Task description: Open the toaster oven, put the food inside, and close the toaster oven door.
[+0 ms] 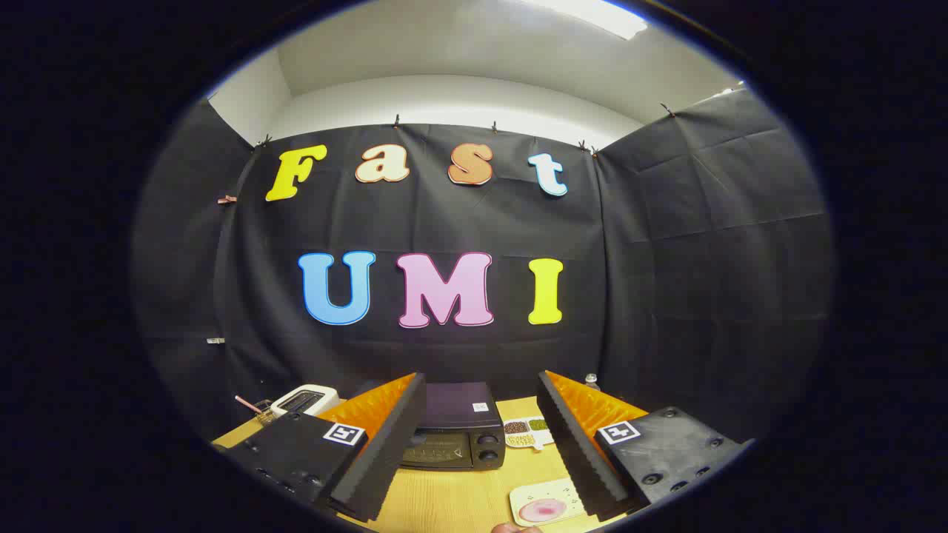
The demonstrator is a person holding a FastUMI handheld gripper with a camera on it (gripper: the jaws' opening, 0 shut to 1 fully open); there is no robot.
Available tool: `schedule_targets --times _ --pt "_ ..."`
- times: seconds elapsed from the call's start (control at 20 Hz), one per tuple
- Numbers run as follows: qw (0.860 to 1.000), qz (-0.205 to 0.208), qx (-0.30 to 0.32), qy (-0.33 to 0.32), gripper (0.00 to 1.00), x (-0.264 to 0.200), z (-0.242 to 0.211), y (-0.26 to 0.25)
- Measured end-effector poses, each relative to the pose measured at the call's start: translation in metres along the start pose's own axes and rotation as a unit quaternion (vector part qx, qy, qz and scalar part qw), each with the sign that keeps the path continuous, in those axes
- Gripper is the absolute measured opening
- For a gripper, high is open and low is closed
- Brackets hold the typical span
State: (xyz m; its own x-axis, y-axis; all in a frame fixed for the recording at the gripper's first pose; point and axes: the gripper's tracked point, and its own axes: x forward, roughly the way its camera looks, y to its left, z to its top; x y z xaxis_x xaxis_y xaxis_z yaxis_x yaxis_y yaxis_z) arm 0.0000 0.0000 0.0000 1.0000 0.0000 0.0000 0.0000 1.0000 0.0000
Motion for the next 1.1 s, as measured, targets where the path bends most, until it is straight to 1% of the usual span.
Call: schedule_targets --times 0.1,0.3,0.75,1.1 --pt "1.0 -0.007 0.003 0.009 0.98 -0.001 -0.007 0.001" --pt "1.0 0.004 -0.02 0.019 0.98 -0.003 -0.014 0.01" --pt "0.999 0.017 -0.016 0.039 0.99 0.002 -0.032 0.022" --pt "0.998 0.033 -0.025 0.054 0.98 0.021 -0.051 0.043"
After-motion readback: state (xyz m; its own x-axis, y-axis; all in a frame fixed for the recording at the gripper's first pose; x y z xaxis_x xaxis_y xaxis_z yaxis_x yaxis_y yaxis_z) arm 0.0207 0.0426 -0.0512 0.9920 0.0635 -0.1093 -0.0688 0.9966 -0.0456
